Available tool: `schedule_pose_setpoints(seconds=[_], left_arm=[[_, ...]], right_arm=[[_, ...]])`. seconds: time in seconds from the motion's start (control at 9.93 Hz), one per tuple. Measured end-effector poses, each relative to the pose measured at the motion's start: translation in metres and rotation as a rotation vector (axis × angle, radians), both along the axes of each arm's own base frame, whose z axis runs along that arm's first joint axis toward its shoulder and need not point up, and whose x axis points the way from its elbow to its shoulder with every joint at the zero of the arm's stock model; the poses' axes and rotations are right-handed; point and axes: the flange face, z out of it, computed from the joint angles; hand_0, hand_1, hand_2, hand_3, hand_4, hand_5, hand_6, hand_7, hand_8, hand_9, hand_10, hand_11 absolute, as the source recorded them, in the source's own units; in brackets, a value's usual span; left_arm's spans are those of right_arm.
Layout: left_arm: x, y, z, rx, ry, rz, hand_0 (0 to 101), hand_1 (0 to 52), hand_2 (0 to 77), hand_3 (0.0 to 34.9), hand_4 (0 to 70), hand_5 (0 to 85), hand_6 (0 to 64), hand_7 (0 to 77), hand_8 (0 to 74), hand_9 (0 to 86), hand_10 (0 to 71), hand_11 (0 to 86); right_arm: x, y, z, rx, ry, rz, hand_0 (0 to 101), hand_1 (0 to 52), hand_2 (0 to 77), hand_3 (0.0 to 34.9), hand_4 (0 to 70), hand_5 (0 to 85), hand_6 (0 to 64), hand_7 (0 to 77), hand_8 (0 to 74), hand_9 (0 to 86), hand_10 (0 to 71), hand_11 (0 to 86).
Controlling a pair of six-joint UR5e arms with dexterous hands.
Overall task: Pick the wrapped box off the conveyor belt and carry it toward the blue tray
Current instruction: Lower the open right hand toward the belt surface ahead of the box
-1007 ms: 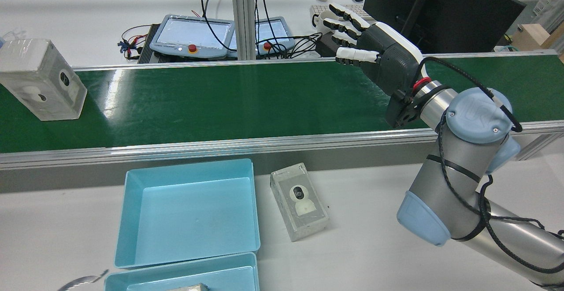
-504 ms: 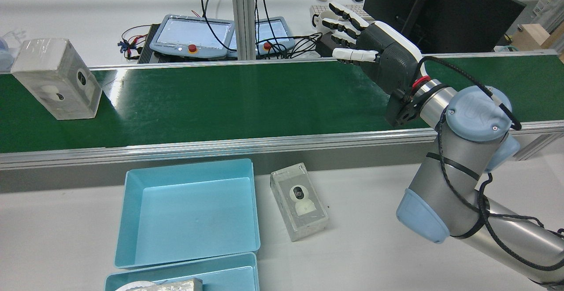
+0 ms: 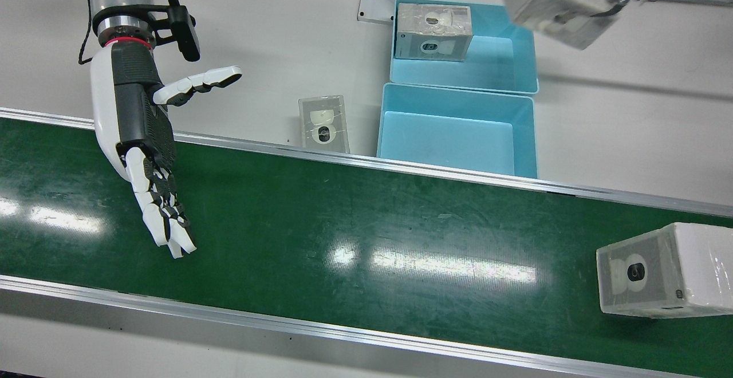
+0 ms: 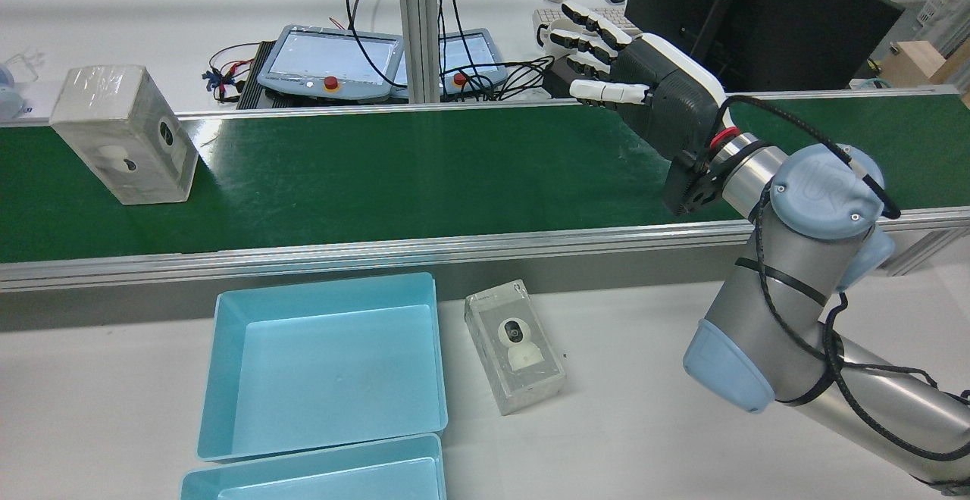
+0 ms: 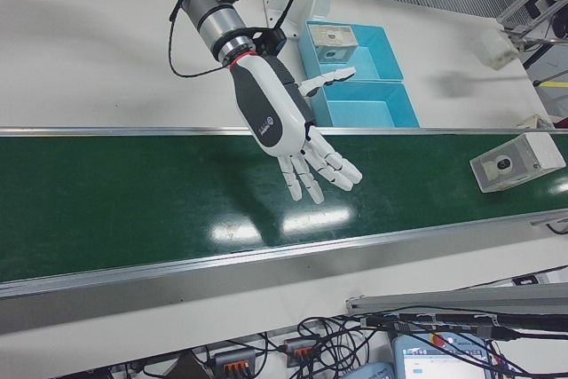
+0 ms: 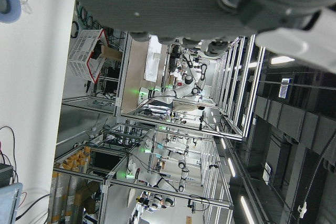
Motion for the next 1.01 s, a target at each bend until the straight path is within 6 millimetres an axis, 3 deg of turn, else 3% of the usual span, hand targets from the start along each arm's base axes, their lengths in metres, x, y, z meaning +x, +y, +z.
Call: schedule_pose_setpoints(seconds=[0.2,0.3,0.4,0.5,0.6,0.71,0.91,1.01], left_arm=[[0.0,0.0,0.0,0.0,0.0,0.0,0,0.0,1.1,0.0,0.0,0.5,0.0,0.5,0.5,0.5,0.5,0.0],[0.0,0.0,0.0,0.0,0.0,0.0,0,0.0,1.1,0.0,0.0,0.5,0.0,0.5,0.5,0.0,0.0,0.0],[0.0,0.0,0.0,0.0,0.0,0.0,0,0.0,1.1,0.0,0.0,0.5,0.0,0.5,0.5,0.0,0.5,0.0],[0.0,0.0,0.0,0.0,0.0,0.0,0,0.0,0.5,0.0,0.0,0.5,0.0,0.5,0.5,0.0,0.5,0.0],[0.0,0.0,0.0,0.0,0.0,0.0,0,0.0,0.5,0.0,0.0,0.5,0.0,0.5,0.5,0.0,0.5,0.0],[0.0,0.0,0.0,0.0,0.0,0.0,0,0.0,0.5,0.0,0.0,0.5,0.0,0.5,0.5,0.0,0.5,0.0],[0.0,0.0,0.0,0.0,0.0,0.0,0,0.0,1.1,0.0,0.0,0.5,0.0,0.5,0.5,0.0,0.0,0.0],[0.0,0.0,0.0,0.0,0.0,0.0,0,0.0,1.1,0.0,0.0,0.5,0.0,0.5,0.0,0.5,0.5,0.0]], right_arm=[[0.012,-0.003,0.0,0.007,-0.002,0.016,37,7.6,10.4,29.8,0.0,9.8,0.0,13.1,3.3,7.1,3.3,6.0],[0.017,-0.004,0.0,0.008,-0.003,0.024,28,7.6,11.4,29.7,0.0,9.8,0.0,14.2,3.3,7.1,3.3,5.4],[0.02,-0.004,-0.001,0.009,-0.005,0.029,28,1.1,2.2,29.7,0.0,9.8,0.0,14.2,8.2,4.4,0.0,1.6],[0.021,-0.004,-0.001,0.01,-0.005,0.03,5,1.1,2.2,29.8,0.0,8.2,0.0,14.2,13.1,4.4,0.0,1.6],[0.021,-0.003,-0.001,0.01,-0.002,0.03,5,1.1,2.2,29.8,0.0,8.2,0.0,14.2,13.1,4.4,0.0,1.6],[0.021,-0.002,-0.001,0.009,0.005,0.031,13,1.1,1.6,29.8,2.2,8.2,0.0,12.5,13.1,2.7,0.0,1.6],[0.024,-0.003,0.003,0.003,0.027,0.039,16,1.1,1.6,29.8,3.8,9.8,0.0,14.2,13.1,2.7,0.0,1.6],[0.027,-0.003,0.008,-0.01,0.042,0.044,22,1.1,1.6,29.8,5.4,13.1,0.0,14.2,13.1,2.7,0.0,1.6]])
